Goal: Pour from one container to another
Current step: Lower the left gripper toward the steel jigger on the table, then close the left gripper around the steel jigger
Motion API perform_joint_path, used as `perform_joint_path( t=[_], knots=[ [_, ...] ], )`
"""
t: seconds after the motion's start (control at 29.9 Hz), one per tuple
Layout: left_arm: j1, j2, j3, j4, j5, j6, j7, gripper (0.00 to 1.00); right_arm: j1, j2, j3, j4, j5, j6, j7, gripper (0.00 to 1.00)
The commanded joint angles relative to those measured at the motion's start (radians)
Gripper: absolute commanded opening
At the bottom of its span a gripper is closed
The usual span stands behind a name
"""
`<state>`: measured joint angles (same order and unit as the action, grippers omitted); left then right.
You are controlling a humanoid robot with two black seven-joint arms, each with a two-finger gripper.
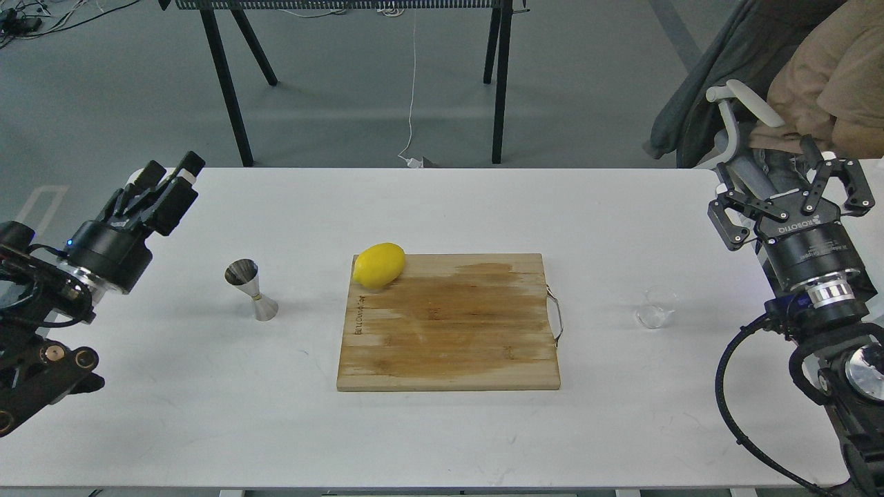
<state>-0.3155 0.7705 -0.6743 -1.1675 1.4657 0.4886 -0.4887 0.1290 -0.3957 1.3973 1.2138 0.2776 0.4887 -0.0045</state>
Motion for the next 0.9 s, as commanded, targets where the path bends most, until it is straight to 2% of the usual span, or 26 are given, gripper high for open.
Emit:
perform_joint_path(
  t=[0.0,0.23,0.43,0.87],
  knots=[
    [0.064,0.0,-0.002,0.011,0.09,0.0,0.0,0.98,-0.006,0.0,0.0,0.0,0.0,0.0,0.0,0.99],
    [0.145,0.0,-0.004,0.084,0.203,0.0,0.0,0.98,-0.015,0.0,-0.001,0.001,0.0,0.0,0.0,0.99],
    [0.202,-0.014,-0.004,0.094,0.234,0.0,0.0,0.98,-0.015,0.0,0.0,0.001,0.0,0.0,0.0,0.99],
    [0.23,-0.174,-0.004,0.209,0.303,0.0,0.0,0.98,-0.014,0.0,0.002,0.001,0.0,0.0,0.0,0.99]
  ],
)
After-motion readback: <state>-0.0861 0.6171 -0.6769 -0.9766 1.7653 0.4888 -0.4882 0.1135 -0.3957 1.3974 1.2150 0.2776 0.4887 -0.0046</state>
